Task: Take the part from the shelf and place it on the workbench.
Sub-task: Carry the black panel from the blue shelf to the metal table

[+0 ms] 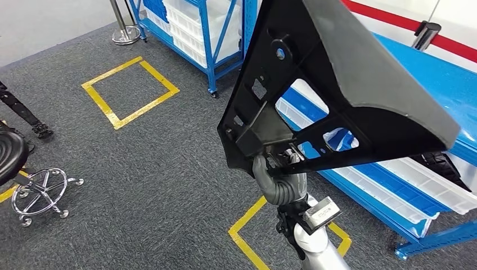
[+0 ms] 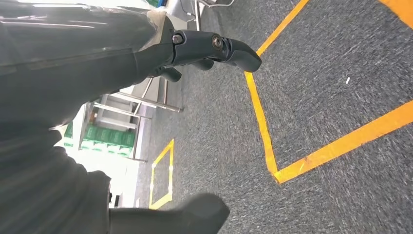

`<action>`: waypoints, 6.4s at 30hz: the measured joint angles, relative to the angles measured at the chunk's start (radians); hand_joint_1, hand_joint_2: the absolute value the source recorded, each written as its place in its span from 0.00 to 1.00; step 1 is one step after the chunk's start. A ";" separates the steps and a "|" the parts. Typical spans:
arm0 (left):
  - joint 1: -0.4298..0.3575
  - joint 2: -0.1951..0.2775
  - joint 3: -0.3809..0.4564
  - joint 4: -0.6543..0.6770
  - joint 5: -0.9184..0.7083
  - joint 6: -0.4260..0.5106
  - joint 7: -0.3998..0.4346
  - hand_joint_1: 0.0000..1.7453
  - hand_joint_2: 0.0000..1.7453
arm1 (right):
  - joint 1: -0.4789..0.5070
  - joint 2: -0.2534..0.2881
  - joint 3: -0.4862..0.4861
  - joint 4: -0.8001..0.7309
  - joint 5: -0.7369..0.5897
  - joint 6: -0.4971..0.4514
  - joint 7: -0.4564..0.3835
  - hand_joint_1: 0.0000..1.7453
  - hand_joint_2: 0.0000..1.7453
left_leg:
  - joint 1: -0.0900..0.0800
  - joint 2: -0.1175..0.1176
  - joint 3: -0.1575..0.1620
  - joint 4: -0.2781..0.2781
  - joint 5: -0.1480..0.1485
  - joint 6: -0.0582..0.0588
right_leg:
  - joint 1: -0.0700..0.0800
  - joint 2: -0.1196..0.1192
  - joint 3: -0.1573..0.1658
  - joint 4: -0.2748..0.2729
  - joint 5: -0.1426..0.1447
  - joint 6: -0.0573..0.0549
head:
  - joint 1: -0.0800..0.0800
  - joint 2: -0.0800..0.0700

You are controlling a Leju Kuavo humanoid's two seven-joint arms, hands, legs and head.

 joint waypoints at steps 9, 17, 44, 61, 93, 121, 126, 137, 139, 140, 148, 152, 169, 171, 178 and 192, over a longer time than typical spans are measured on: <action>0.002 -0.001 0.003 0.000 0.000 0.008 0.000 0.00 1.00 | 0.017 -0.006 -0.001 0.012 -0.003 0.002 0.000 1.00 1.00 | 0.009 -0.084 0.010 -0.025 0.018 0.032 | -0.012 0.066 -0.122 0.253 -0.099 0.018 | 0.009 0.000; 0.005 -0.003 0.003 0.000 -0.002 0.012 0.000 0.00 1.00 | 0.017 -0.003 -0.001 0.013 -0.003 0.003 0.001 1.00 1.00 | 0.014 -0.140 -0.002 -0.014 0.021 -0.006 | -0.025 0.099 -0.010 0.003 0.017 0.014 | 0.007 0.000; 0.006 -0.007 0.003 0.000 0.007 0.007 0.000 0.00 1.00 | 0.074 0.023 -0.057 -0.016 0.056 0.021 0.039 1.00 1.00 | 0.006 -0.141 0.016 -0.016 0.006 0.019 | -0.024 0.126 -0.027 0.019 0.008 0.034 | 0.010 0.000; 0.012 -0.005 0.003 0.000 -0.001 0.009 0.000 0.00 1.00 | 0.082 0.071 -0.080 -0.036 0.069 0.040 0.047 1.00 1.00 | 0.001 0.004 0.004 0.001 -0.006 0.001 | 0.001 -0.009 0.007 -0.003 -0.005 -0.002 | 0.002 0.000; 0.013 -0.001 -0.001 -0.001 -0.022 0.050 0.000 0.00 1.00 | 0.103 0.079 -0.106 -0.058 0.071 0.052 0.049 1.00 1.00 | 0.005 -0.004 0.005 -0.005 -0.004 0.007 | 0.001 -0.017 -0.010 0.001 0.009 0.000 | 0.004 0.000; 0.016 -0.007 -0.012 -0.002 -0.035 0.065 0.000 0.00 1.00 | 0.118 0.070 -0.117 -0.065 0.078 0.034 0.048 1.00 1.00 | 0.006 0.011 -0.002 0.007 0.000 -0.005 | 0.003 0.007 -0.009 0.002 0.010 -0.015 | 0.006 0.000; 0.015 -0.005 -0.012 -0.002 -0.035 0.068 0.000 0.00 1.00 | 0.112 0.076 -0.118 -0.065 0.072 0.034 0.045 1.00 1.00 | 0.007 -0.026 0.015 -0.020 0.004 0.021 | 0.003 0.018 -0.020 0.046 -0.022 0.003 | 0.008 0.000; 0.015 -0.004 -0.012 -0.002 -0.037 0.068 0.000 0.00 1.00 | 0.116 0.076 -0.126 -0.063 0.070 0.034 0.042 1.00 1.00 | 0.013 -0.145 0.023 -0.017 -0.002 0.000 | -0.028 0.121 -0.037 0.014 0.029 0.033 | 0.014 0.000; 0.017 -0.001 -0.012 -0.002 -0.040 0.068 0.000 0.00 1.00 | 0.116 0.081 -0.128 -0.066 0.070 0.034 0.044 1.00 1.00 | 0.019 -0.149 0.018 -0.016 -0.002 -0.012 | -0.024 0.107 -0.034 0.012 0.033 0.015 | 0.012 0.000; 0.017 0.000 -0.012 -0.002 -0.041 0.068 0.000 0.00 1.00 | 0.115 0.085 -0.129 -0.068 0.069 0.036 0.046 1.00 1.00 | 0.022 -0.135 0.014 -0.007 -0.008 -0.017 | -0.024 0.100 -0.033 0.010 0.035 0.008 | 0.012 0.000; 0.016 0.003 -0.023 -0.002 -0.049 0.071 0.000 0.00 1.00 | 0.113 0.098 -0.132 -0.074 0.067 0.044 0.057 1.00 1.00 | 0.021 -0.039 -0.090 0.200 -0.079 -0.024 | -0.010 0.026 -0.025 0.008 0.026 -0.020 | 0.002 0.000; 0.014 0.004 -0.028 -0.002 -0.059 0.071 0.000 0.00 1.00 | 0.120 0.097 -0.135 -0.074 0.061 0.044 0.044 1.00 1.00 | 0.004 0.036 0.013 0.000 -0.012 -0.004 | 0.002 -0.005 -0.018 0.008 0.015 -0.009 | 0.003 0.000; 0.021 0.002 -0.029 -0.002 -0.045 0.078 0.000 0.00 1.00 | 0.142 0.099 -0.145 -0.068 0.065 0.061 0.041 1.00 1.00 | 0.014 -0.148 0.026 -0.017 -0.006 -0.011 | -0.026 0.108 -0.045 0.014 0.042 0.022 | 0.010 0.000; 0.023 0.001 -0.029 -0.002 -0.045 0.080 0.000 0.00 1.00 | 0.137 0.103 -0.146 -0.067 0.064 0.063 0.041 1.00 1.00 | 0.020 -0.127 0.017 0.000 -0.017 -0.020 | -0.026 0.095 -0.043 0.011 0.045 0.007 | 0.007 0.000; 0.024 -0.001 -0.029 -0.002 -0.045 0.083 0.000 0.00 1.00 | 0.134 0.108 -0.150 -0.060 0.063 0.066 0.042 1.00 1.00 | 0.020 -0.046 -0.102 0.236 -0.107 -0.029 | -0.015 0.030 -0.041 0.010 0.039 -0.016 | -0.003 0.000; 0.020 -0.005 -0.027 -0.002 -0.032 0.083 0.000 0.00 1.00 | 0.148 0.101 -0.151 -0.059 0.081 0.049 0.041 1.00 1.00 | 0.010 -0.078 0.037 -0.030 0.001 0.026 | -0.011 0.065 -0.158 0.272 -0.077 0.016 | 0.010 0.000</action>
